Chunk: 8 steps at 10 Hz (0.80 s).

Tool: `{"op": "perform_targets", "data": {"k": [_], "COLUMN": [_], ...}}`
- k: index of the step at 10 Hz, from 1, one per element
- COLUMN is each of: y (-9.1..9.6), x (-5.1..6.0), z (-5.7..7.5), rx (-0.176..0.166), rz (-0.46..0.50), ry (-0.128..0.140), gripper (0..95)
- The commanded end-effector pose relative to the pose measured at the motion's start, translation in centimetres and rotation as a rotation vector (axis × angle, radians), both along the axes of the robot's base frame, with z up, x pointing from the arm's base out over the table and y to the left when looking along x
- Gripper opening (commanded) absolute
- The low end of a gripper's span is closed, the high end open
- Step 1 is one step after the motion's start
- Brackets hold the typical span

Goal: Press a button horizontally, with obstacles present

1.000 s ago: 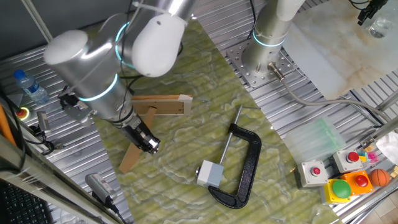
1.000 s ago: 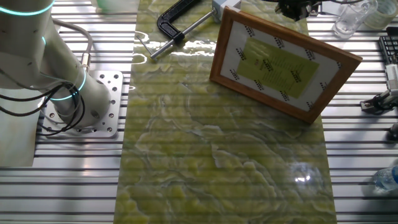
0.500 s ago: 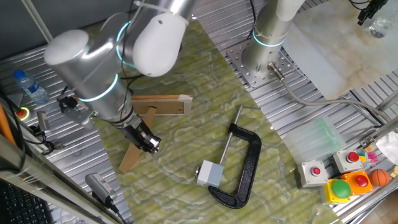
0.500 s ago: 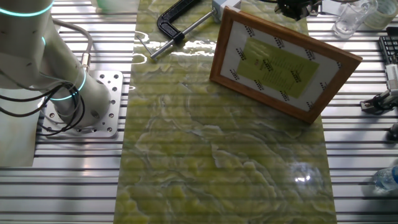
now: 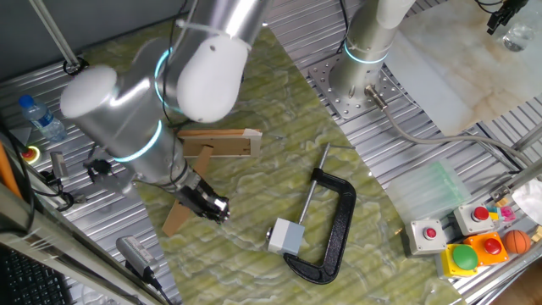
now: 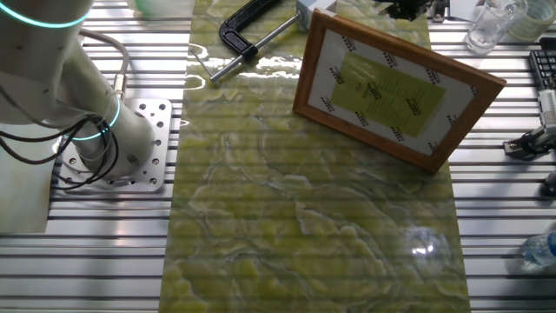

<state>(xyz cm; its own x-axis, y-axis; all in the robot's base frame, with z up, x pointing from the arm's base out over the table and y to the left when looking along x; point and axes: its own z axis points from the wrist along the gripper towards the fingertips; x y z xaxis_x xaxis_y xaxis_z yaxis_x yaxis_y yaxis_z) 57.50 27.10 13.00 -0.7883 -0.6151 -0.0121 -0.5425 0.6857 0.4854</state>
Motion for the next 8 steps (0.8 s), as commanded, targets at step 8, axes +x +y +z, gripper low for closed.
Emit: {"op": "perform_targets", "data": {"k": [8], "y": [3.0], "x": [-1.9], "z": [-2.6], "rx": [0.085], "rz": [-0.009], "ry": [0.021], "gripper": [95.0]}}
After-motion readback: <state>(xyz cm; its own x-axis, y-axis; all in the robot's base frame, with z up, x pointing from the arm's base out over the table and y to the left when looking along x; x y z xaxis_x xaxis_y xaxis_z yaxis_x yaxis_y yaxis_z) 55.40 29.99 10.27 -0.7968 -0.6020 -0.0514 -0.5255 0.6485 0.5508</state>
